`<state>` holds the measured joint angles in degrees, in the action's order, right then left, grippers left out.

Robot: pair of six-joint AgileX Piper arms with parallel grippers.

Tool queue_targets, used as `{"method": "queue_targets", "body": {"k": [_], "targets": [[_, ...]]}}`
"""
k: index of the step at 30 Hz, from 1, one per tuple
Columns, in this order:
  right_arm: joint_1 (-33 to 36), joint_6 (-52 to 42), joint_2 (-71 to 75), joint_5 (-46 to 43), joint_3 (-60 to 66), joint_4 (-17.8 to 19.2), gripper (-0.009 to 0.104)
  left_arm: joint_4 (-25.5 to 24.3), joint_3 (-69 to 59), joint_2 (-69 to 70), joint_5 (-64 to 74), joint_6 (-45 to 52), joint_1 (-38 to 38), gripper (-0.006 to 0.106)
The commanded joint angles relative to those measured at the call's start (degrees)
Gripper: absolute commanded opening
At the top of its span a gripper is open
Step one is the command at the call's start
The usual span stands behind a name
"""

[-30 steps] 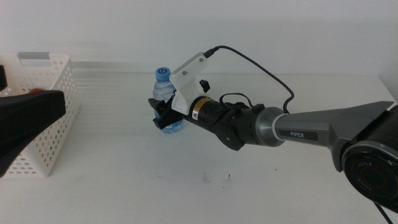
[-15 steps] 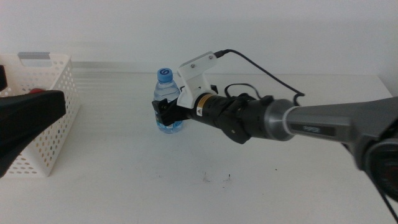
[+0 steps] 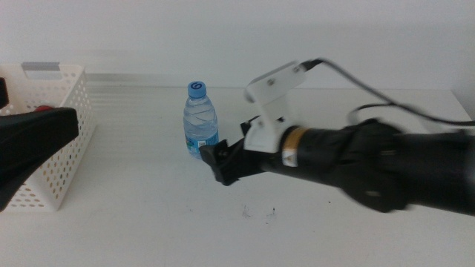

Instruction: Use arms to grab the bottles and put them into the dustbin to the left of the table.

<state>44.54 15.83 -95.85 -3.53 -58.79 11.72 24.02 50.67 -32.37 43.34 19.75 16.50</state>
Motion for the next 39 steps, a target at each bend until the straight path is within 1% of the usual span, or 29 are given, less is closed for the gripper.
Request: {"method": "queue_targets", "body": {"k": [1, 2, 6, 8, 10, 14, 18, 19, 24, 25, 29, 36, 39], "targets": [[1.8, -0.1, 8.7, 8.4, 1.6, 0.1, 0.082, 0.0, -0.2, 0.2, -0.7, -0.2, 0.1, 0.094], [2.5, -0.4, 11.7, 13.0, 1.6, 0.1, 0.082, 0.0, -0.2, 0.2, -0.7, -0.2, 0.1, 0.094], [4.8, -3.4, 21.5, 25.4, 1.6, 0.0, 0.082, 0.0, -0.2, 0.2, -0.7, -0.2, 0.1, 0.094], [5.7, -6.3, 26.3, 29.9, 1.6, -1.7, 0.082, 0.0, -0.2, 0.2, -0.7, -0.2, 0.1, 0.094], [5.9, -9.7, 30.9, 32.5, 1.9, -4.5, 0.082, 0.0, -0.2, 0.2, -0.7, -0.2, 0.1, 0.094], [5.9, -12.6, 40.4, 35.6, 4.3, -5.0, 0.082, 0.0, -0.2, 0.2, -0.7, -0.2, 0.1, 0.094], [5.7, -14.0, 50.2, 36.3, 7.6, -8.1, 0.082, 0.0, -0.2, 0.2, -0.7, -0.2, 0.1, 0.094], [5.7, -14.2, 52.5, 37.2, 8.0, -8.3, 0.082, 0.0, -0.2, 0.2, -0.7, -0.2, 0.1, 0.094], [5.7, -14.2, 61.1, 40.9, 8.3, -8.1, 0.082, 0.0, -0.2, 0.2, -0.7, -0.1, 0.1, 0.094], [5.7, -14.2, 62.3, 41.8, 8.0, -7.7, 0.082, 0.0, -0.2, 0.2, -0.7, -0.1, 0.1, 0.094], [5.7, -11.8, 63.5, 48.0, 4.3, -3.3, 0.082, 0.0, -0.2, 0.2, -0.7, -0.1, 0.1, 0.094], [5.7, -11.3, 63.4, 48.4, 2.6, -1.6, 0.082, 0.0, -0.2, 0.2, -0.7, -0.2, 0.1, 0.094], [5.7, -11.3, 63.4, 46.1, 2.6, -1.1, 0.082, 0.0, -0.2, 0.2, -0.7, -0.2, 0.1, 0.094]]}}
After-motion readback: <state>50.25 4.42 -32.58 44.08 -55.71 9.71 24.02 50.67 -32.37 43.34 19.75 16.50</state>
